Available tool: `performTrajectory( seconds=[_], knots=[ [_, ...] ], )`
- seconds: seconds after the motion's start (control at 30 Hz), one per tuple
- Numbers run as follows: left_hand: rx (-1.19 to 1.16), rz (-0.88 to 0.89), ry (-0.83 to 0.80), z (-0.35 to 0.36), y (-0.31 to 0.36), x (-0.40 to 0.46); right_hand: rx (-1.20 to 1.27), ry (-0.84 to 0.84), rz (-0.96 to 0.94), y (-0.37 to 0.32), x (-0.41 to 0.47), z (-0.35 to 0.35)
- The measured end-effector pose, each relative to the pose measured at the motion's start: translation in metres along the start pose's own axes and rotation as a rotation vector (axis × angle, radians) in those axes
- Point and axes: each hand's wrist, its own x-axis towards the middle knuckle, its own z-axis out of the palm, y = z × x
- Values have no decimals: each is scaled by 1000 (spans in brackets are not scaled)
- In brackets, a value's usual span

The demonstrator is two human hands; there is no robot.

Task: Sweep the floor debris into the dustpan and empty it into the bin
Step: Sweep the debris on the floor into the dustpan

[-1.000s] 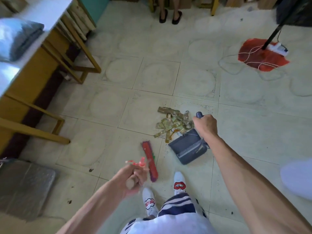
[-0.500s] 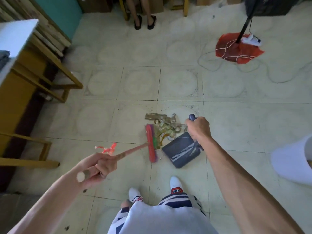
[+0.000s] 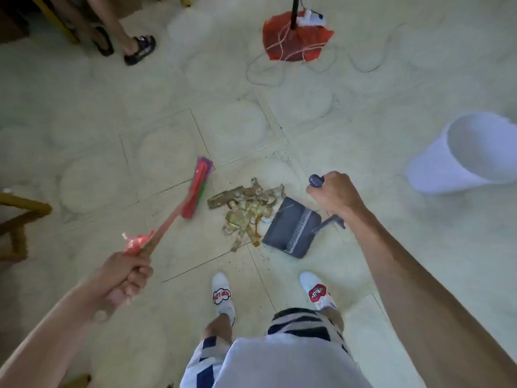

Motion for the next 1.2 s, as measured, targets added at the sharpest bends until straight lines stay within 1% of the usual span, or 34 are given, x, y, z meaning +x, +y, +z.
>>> performTrajectory(
  seconds=[0.03, 0.1, 0.13, 0.27, 0.33, 0.43, 0.57, 0.67, 0.77, 0.83, 0.87, 0.93, 0.97, 1.07, 1.17, 1.2],
  knots=[
    [115, 9, -2, -1, 8, 6, -27, 41, 6, 0, 0, 4],
    [273, 102, 25, -8, 23, 22, -75, 84, 2, -3, -5, 14],
    [330, 144, 36, -16, 21, 31, -74, 76, 15, -5, -10, 19],
    [537, 191, 50, -36, 15, 43, -95, 77, 14, -20, -20, 32],
    [637, 239, 10, -46, 10, 44, -121, 93, 36, -24, -23, 32],
    [734, 287, -28, -56, 11, 43, -108, 116, 58, -21, -28, 28],
    [811, 331, -38, -58, 18, 42, -132, 154, 68, -24, -30, 29],
    [893, 366, -63, -52, 27, 54, -156, 157, 84, -29, -22, 38],
    [1007, 407, -43, -47, 26, 60, -152, 137, 91, -31, -17, 48],
    [1149, 544, 8, -47, 19, 62, -150, 109, 95, -31, -18, 52],
    [1219, 625, -7, -47, 15, 64, -150, 101, 100, -32, -19, 52],
    [1326, 676, -45, -38, 17, 76, -145, 103, 104, -32, -20, 51],
    [1424, 663, -27, -34, 23, 87, -147, 105, 110, -33, -19, 49],
    [1793, 626, 129, -27, 50, 109, -177, 115, 134, -35, -19, 46],
    [1968, 656, 256, -48, 81, 107, -198, 123, 146, -34, -18, 39],
    [1987, 690, 292, -56, 91, 103, -202, 125, 148, -34, -18, 36]
  ],
)
